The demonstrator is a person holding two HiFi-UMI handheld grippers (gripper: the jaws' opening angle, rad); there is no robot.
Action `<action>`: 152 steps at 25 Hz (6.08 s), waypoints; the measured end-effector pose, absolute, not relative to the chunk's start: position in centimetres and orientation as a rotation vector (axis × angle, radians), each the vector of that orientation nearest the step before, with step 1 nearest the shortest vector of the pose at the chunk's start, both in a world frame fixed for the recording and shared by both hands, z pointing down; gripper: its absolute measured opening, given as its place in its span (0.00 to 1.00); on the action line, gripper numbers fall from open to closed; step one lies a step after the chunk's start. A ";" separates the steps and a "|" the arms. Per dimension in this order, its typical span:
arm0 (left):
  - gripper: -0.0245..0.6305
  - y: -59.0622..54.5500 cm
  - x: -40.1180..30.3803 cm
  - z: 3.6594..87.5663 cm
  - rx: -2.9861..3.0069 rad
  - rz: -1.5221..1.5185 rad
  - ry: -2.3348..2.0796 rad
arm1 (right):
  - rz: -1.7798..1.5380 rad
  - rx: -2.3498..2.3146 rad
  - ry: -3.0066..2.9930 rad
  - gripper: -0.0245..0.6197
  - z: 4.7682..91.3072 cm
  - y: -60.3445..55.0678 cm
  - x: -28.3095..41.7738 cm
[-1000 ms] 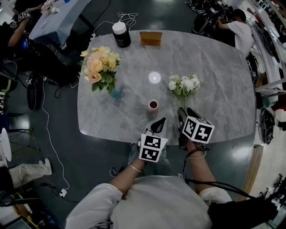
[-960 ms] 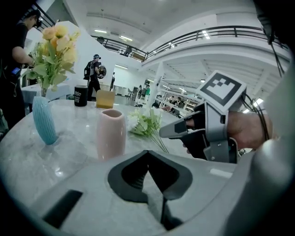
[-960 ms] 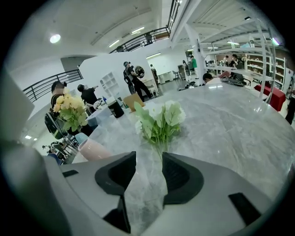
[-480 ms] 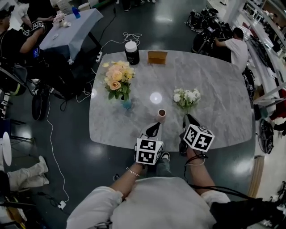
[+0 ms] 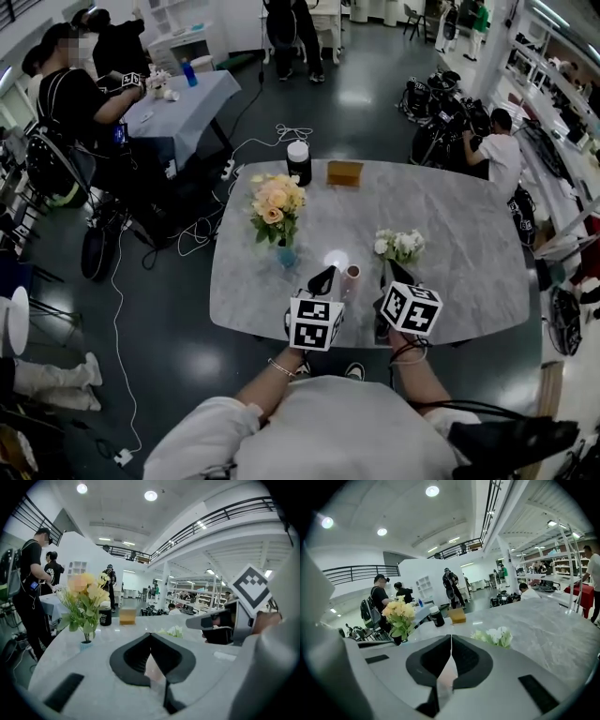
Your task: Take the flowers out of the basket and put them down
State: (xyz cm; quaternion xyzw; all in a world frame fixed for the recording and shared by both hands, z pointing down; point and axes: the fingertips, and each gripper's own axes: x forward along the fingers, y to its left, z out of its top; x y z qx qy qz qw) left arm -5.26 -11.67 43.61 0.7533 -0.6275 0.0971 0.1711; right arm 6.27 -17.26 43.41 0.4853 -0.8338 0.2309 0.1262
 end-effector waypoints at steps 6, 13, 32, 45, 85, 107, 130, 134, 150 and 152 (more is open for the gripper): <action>0.05 -12.3 -5.9 42.6 2.131 0.287 -1.838 | 0.648 1.390 -2.436 0.05 43.0 -17.0 5.8; 0.05 -12.4 -6.2 42.4 2.101 0.253 -1.873 | 0.655 1.379 -2.434 0.05 43.2 -17.4 6.2; 0.05 -12.6 -7.7 44.2 1.982 0.253 -1.919 | 0.700 1.311 -2.427 0.05 44.3 -18.3 5.8; 0.05 -9.9 -13.2 46.0 1.839 0.238 -1.980 | 0.783 1.127 -2.549 0.05 41.7 -16.8 -1.2; 0.12 -11.2 -21.9 53.5 1.974 0.262 -1.738 | 0.883 1.195 -2.330 0.05 53.4 -11.7 -11.4; 0.45 -15.1 -20.5 53.3 2.096 0.295 -1.646 | 0.887 1.193 -2.327 0.05 53.0 -13.0 -11.8; 0.40 -16.1 -20.5 54.0 2.124 0.355 -1.632 | 0.883 1.046 -2.455 0.05 51.3 -15.5 -14.6; 0.40 -16.1 -20.5 54.0 2.138 0.363 -1.630 | 0.878 0.990 -2.479 0.05 51.1 -16.0 -15.8; 0.39 -16.2 -20.7 54.1 2.121 0.328 -1.609 | 0.823 0.819 -2.572 0.14 49.7 -17.2 -18.7; 0.39 -16.2 -20.7 54.1 2.125 0.331 -1.609 | 0.805 0.805 -2.578 0.14 49.6 -17.3 -18.9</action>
